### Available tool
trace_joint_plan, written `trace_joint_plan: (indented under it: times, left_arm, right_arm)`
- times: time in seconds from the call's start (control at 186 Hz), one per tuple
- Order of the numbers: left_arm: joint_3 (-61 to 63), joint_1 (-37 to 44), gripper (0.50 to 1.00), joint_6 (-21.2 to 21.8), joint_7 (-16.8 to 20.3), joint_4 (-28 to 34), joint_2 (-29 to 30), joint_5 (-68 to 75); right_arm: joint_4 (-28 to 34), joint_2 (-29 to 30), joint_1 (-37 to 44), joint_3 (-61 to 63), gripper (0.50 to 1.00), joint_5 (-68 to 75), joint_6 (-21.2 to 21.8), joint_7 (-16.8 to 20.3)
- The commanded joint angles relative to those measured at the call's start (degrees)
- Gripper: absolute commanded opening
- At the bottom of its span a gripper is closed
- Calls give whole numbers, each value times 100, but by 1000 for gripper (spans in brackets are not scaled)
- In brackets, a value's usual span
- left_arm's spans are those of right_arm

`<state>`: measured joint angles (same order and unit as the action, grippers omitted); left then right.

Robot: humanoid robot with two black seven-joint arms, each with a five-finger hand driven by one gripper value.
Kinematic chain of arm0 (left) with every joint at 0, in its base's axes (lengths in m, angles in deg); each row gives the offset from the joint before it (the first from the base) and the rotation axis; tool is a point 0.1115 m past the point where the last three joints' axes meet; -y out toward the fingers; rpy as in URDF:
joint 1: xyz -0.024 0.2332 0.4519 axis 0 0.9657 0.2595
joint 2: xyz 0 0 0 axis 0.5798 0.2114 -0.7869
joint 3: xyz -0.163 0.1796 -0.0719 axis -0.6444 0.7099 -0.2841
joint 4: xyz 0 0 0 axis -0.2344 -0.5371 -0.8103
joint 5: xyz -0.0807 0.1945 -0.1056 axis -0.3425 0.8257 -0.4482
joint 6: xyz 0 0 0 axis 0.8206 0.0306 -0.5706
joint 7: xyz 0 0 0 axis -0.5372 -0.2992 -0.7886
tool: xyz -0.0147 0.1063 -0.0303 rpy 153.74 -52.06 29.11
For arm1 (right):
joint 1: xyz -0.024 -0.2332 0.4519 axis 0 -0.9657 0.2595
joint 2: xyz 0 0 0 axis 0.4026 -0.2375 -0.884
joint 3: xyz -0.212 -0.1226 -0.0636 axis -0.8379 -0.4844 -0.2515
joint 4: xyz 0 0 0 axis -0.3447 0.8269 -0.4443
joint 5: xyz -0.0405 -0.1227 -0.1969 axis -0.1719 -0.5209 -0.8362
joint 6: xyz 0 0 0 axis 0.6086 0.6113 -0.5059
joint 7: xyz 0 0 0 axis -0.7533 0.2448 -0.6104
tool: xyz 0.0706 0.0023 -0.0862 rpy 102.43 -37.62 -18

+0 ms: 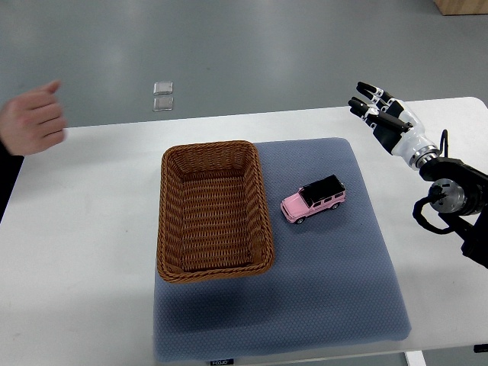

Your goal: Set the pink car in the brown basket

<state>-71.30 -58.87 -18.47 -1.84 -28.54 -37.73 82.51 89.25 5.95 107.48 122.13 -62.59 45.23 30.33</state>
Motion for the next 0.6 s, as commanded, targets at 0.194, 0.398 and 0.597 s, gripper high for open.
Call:
trace_joint_plan:
  times: [0.194, 0.398, 0.597]
  left_arm:
    - [-8, 0, 1000, 0, 0, 0, 0, 1]
    - [-8, 0, 1000, 0, 0, 0, 0, 1]
    - [-8, 0, 1000, 0, 0, 0, 0, 1]
  right_arm:
    - [6, -23, 9, -1, 911, 0, 1, 0]
    - [14, -23, 9, -10, 911, -9, 9, 0]
    - [23, -31, 9, -45, 911, -18, 141, 0]
